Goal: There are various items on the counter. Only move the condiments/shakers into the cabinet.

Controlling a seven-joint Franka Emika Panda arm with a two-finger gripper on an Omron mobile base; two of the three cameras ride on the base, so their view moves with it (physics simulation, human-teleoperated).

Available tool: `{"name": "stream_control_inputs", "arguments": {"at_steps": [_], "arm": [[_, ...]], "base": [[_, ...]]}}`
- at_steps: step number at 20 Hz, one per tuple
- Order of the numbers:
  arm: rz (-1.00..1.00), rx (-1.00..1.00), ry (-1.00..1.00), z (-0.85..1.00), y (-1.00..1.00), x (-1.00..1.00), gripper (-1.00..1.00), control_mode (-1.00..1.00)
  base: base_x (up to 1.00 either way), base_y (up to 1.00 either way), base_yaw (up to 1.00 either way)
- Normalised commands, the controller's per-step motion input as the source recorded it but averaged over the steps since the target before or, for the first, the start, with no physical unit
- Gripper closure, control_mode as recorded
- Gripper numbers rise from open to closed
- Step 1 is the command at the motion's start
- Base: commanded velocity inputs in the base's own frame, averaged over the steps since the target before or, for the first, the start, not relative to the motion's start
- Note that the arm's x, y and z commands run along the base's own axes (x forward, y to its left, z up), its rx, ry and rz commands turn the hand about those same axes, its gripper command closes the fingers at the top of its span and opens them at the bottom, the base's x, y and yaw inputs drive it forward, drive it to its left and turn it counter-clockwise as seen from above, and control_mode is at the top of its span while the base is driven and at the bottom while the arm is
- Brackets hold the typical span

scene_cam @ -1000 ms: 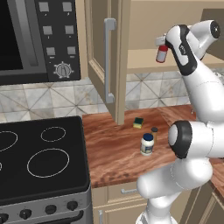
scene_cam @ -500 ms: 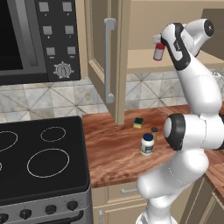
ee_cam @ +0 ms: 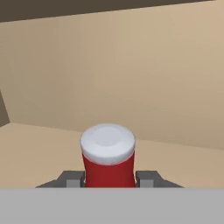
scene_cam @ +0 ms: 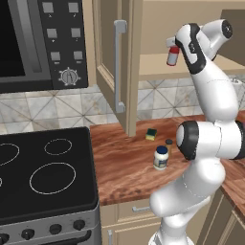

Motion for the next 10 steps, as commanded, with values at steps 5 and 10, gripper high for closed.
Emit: {"name": "stream_control_inputs", "arguments": {"at_steps": [5, 10], "arm": [[0.0, -0.01, 0.0, -0.18, 0.0, 0.05, 1.0, -1.0], [0.0, -0.03, 0.0, -0.08, 0.0, 0.0, -1.0, -1.0]], "base": [[0.0, 0.0, 0.0], [0.0, 0.0, 0.0]]}}
